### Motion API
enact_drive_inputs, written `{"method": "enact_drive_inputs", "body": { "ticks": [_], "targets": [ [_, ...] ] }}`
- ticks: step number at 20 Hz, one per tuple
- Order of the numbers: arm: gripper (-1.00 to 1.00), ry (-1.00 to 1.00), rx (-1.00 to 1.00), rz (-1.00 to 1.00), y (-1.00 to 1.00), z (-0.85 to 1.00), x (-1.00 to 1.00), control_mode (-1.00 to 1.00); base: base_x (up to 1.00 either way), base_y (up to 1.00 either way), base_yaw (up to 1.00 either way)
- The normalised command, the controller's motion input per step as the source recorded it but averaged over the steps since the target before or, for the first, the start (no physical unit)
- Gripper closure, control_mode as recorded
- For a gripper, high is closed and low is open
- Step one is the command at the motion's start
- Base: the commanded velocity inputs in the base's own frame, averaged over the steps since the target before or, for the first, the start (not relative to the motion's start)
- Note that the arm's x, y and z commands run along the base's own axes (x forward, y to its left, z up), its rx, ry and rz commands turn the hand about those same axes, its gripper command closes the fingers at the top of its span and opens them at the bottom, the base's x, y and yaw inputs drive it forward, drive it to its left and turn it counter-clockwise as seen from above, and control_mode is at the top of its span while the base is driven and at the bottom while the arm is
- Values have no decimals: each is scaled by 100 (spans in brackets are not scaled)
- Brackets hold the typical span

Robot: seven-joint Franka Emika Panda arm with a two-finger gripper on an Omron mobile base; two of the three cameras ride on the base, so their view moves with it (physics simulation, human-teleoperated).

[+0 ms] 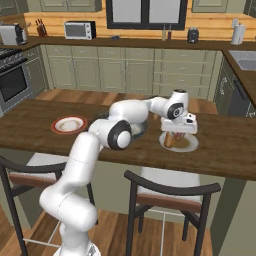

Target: Place one bun and one sausage from the bowl on each plate.

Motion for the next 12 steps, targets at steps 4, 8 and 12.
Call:
{"method": "enact_drive_inputs", "body": {
  "ticks": [4,8,12],
  "targets": [
    [100,-1,4,0,-26,-45,3,-100,0,0,0],
    [100,-2,0,-2,0,-47,0,-100,0,0,0],
    [100,-1,0,0,0,-18,6,-100,0,0,0]
  ]
}}
